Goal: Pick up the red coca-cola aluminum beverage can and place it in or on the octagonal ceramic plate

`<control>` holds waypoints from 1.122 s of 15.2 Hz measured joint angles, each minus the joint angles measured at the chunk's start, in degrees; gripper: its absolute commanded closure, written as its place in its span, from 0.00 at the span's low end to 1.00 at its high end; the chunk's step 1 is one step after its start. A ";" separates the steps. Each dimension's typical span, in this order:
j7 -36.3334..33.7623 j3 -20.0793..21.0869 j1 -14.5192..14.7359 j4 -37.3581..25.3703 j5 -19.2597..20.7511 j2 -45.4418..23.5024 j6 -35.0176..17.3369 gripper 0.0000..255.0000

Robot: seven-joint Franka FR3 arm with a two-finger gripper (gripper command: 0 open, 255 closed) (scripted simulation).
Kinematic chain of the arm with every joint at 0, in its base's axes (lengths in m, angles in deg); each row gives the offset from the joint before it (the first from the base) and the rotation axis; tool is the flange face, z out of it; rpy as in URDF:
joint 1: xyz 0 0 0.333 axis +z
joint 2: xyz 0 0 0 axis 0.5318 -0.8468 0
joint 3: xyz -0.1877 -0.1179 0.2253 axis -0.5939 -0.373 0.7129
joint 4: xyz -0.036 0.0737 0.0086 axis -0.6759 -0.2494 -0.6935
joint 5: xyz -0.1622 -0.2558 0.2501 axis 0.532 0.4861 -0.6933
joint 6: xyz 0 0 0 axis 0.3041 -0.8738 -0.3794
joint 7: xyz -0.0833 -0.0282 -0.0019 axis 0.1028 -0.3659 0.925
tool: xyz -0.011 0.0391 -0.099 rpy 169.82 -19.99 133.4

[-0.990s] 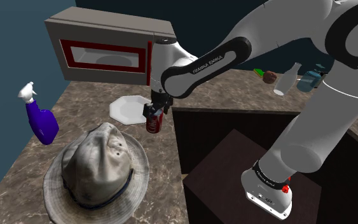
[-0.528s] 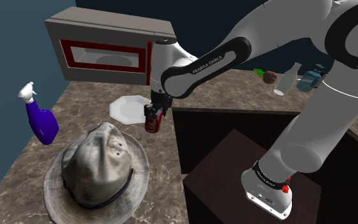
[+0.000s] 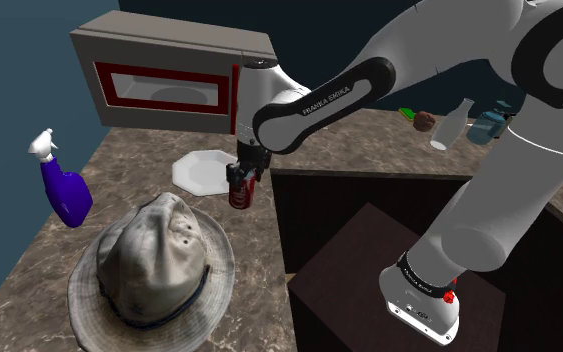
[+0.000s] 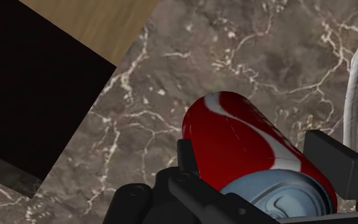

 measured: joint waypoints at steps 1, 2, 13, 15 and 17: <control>0.21 -0.01 -0.07 0.10 -0.22 0.47 0.38 1.00; 0.39 0.01 -0.11 -0.11 -0.48 0.98 1.09 1.00; 1.92 0.05 -0.28 -3.91 -2.61 5.83 9.45 1.00; 2.15 0.01 -0.30 -4.76 -2.89 6.56 10.99 1.00; 2.04 0.01 -0.32 -6.18 -2.65 5.93 11.82 1.00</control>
